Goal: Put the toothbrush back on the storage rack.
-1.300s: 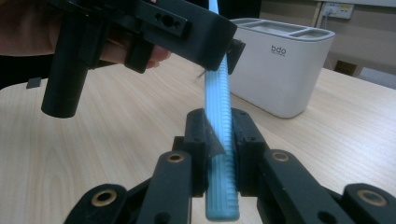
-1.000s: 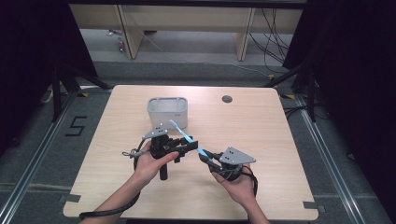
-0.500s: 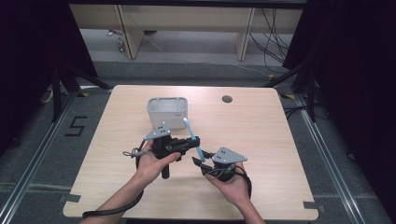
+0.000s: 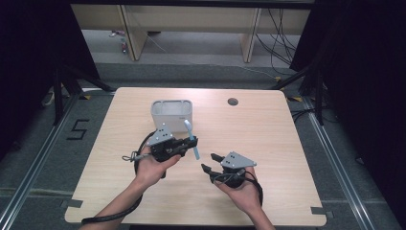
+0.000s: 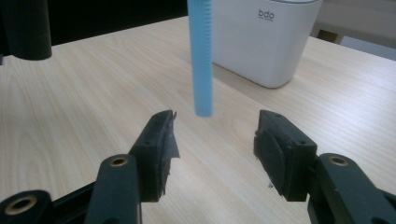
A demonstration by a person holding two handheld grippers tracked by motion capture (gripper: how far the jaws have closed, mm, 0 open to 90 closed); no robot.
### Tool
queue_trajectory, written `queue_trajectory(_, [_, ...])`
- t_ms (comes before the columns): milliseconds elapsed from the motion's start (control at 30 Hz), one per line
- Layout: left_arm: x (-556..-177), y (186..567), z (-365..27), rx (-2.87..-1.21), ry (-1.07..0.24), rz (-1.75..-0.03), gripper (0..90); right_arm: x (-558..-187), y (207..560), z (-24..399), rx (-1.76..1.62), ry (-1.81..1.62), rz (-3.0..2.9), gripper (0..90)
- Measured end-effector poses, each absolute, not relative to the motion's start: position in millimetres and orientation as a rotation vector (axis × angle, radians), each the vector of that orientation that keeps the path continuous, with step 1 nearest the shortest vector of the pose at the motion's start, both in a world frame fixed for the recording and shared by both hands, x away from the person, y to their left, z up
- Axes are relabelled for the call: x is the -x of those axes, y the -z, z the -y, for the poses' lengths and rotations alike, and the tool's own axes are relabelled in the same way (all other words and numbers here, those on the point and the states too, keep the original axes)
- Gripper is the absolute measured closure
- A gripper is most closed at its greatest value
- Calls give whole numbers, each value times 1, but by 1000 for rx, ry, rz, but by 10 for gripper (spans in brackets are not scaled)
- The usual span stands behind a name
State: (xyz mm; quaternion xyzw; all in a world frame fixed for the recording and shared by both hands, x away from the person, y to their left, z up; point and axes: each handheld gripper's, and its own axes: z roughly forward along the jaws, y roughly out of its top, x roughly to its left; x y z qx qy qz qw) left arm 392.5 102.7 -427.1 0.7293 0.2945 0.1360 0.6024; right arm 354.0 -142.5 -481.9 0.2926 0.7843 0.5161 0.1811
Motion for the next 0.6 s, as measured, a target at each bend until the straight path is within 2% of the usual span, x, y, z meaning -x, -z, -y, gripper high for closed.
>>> queue_trajectory(167, [-394, 426, -110, -1702, -385, -684, 835, -353, 483, 152, -833, -1423, -2187, 471])
queue_trajectory(600, [-401, 424, -129, -1683, -459, -733, 834, -347, 485, 163, -866, -1449, -2142, 477])
